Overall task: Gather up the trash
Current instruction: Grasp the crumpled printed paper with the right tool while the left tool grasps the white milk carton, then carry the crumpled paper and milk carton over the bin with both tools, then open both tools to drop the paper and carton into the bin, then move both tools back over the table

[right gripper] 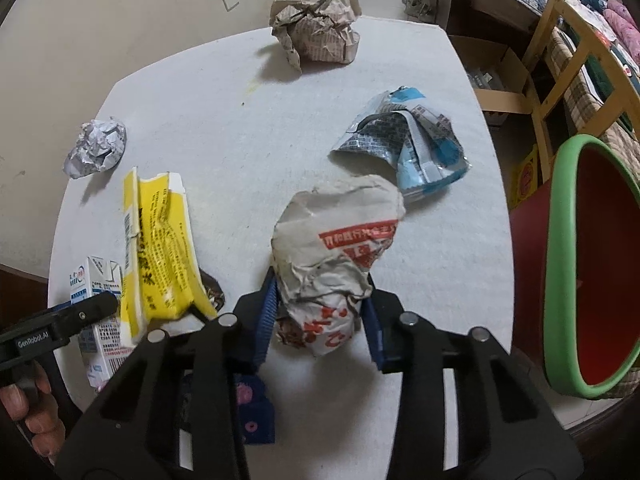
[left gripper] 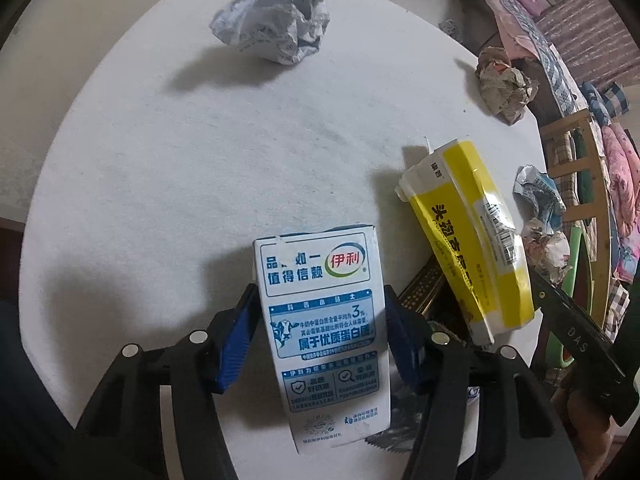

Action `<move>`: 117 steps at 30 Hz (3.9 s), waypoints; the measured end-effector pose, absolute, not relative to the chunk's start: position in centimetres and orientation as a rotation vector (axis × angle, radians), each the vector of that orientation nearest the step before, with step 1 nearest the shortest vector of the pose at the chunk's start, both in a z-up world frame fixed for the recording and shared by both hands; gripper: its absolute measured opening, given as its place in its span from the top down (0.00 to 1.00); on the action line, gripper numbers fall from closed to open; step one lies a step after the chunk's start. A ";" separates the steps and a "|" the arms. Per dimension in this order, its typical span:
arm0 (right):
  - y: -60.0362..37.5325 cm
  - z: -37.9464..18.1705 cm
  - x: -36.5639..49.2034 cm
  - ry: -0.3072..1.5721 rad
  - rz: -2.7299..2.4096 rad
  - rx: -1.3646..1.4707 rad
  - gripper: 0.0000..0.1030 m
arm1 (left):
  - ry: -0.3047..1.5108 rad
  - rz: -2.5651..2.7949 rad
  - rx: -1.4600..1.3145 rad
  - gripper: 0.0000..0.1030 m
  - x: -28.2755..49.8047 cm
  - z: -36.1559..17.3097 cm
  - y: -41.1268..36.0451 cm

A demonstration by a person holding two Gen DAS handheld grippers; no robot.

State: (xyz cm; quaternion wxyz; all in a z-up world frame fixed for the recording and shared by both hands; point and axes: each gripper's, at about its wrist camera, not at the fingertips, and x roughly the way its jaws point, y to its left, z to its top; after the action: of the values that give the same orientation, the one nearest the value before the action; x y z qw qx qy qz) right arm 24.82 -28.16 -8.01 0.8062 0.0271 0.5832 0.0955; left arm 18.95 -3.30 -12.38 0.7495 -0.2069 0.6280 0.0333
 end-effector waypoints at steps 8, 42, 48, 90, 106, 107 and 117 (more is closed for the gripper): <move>-27.9 -4.9 22.5 1.180 0.223 0.010 0.65 | 1.284 0.050 -0.359 0.45 17.4 -8.9 -2.6; -33.4 3.0 18.0 1.032 0.190 0.032 0.65 | 1.047 -0.223 -0.047 0.45 18.0 2.0 -14.0; -36.1 3.5 18.0 1.018 0.157 0.062 0.65 | 1.041 -0.298 -0.010 0.46 18.7 2.9 -17.0; -56.2 -1.3 19.0 1.061 -0.108 0.220 0.65 | 1.092 -0.677 0.162 0.48 26.9 0.9 -42.0; -54.5 -2.2 19.5 1.084 -0.085 0.196 0.11 | 1.070 -0.585 0.088 0.12 27.3 1.6 -37.3; -54.2 -1.9 19.4 1.079 -0.083 0.190 0.10 | 1.066 -0.577 0.091 0.11 27.1 1.7 -36.8; -50.3 0.0 18.8 1.050 -0.044 0.188 0.05 | 1.046 -0.494 0.077 0.08 24.1 2.5 -29.7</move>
State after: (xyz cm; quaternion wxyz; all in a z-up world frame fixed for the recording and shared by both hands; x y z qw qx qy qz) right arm 18.77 -50.26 0.03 0.8609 0.0894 0.5005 -0.0208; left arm 24.13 -29.73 2.50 0.8367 0.0361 0.4941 -0.2333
